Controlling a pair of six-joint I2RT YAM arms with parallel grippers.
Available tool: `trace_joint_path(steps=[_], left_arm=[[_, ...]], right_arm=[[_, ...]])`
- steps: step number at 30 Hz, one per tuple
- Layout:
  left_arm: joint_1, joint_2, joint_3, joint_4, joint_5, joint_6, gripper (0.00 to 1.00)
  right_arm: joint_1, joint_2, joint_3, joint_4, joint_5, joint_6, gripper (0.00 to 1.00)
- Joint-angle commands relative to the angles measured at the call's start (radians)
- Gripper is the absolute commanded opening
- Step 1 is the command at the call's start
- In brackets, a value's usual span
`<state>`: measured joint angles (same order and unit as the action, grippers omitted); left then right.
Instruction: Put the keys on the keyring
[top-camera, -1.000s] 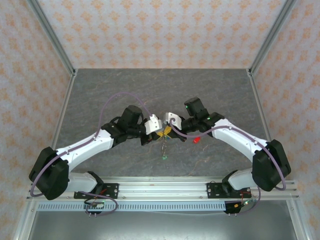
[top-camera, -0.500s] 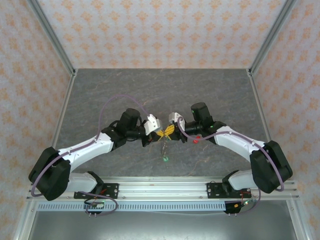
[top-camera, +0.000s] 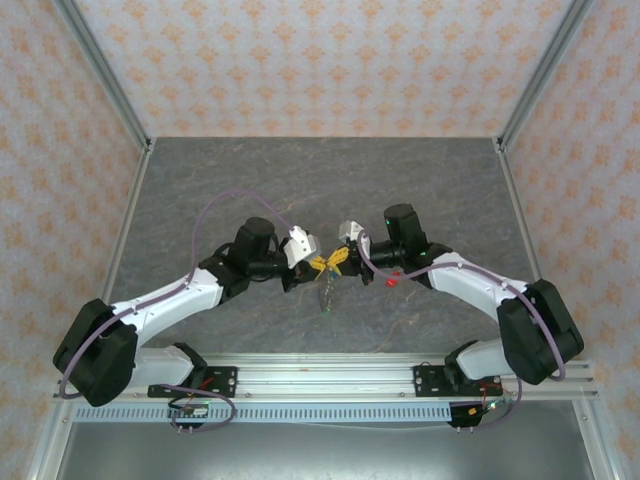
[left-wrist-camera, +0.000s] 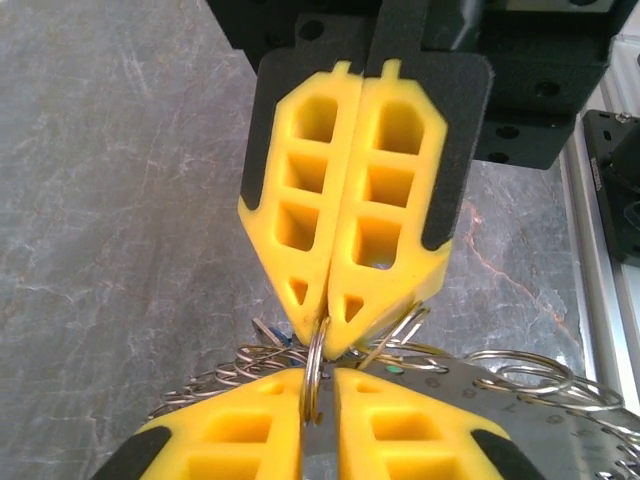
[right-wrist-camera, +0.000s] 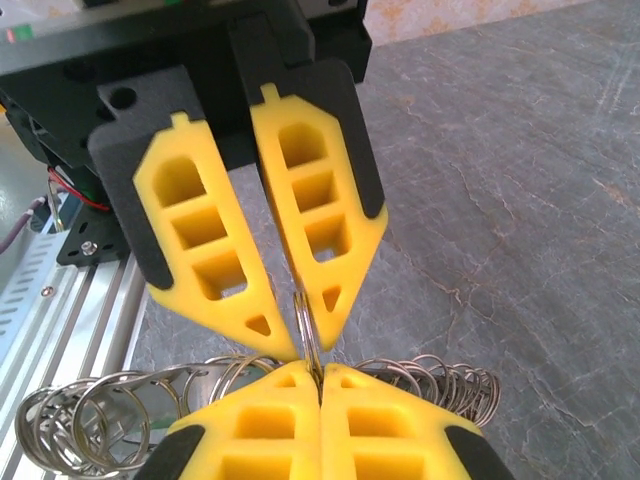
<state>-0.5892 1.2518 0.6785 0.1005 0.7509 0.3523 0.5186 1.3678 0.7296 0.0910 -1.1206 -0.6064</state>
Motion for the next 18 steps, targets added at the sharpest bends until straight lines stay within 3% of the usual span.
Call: trace_joint_path(steps=[1, 6, 18], left_arm=[[-0.011, -0.032, 0.062, -0.095, -0.019, 0.089, 0.17], [-0.011, -0.021, 0.102, -0.179, -0.036, 0.144, 0.19], [-0.011, 0.015, 0.151, -0.277, -0.024, 0.198, 0.20]], right_arm=[[0.012, -0.023, 0.078, -0.136, 0.005, -0.103, 0.00], [0.029, -0.024, 0.134, -0.270, 0.034, -0.183, 0.00], [0.050, -0.034, 0.151, -0.256, 0.035, -0.184, 0.00]])
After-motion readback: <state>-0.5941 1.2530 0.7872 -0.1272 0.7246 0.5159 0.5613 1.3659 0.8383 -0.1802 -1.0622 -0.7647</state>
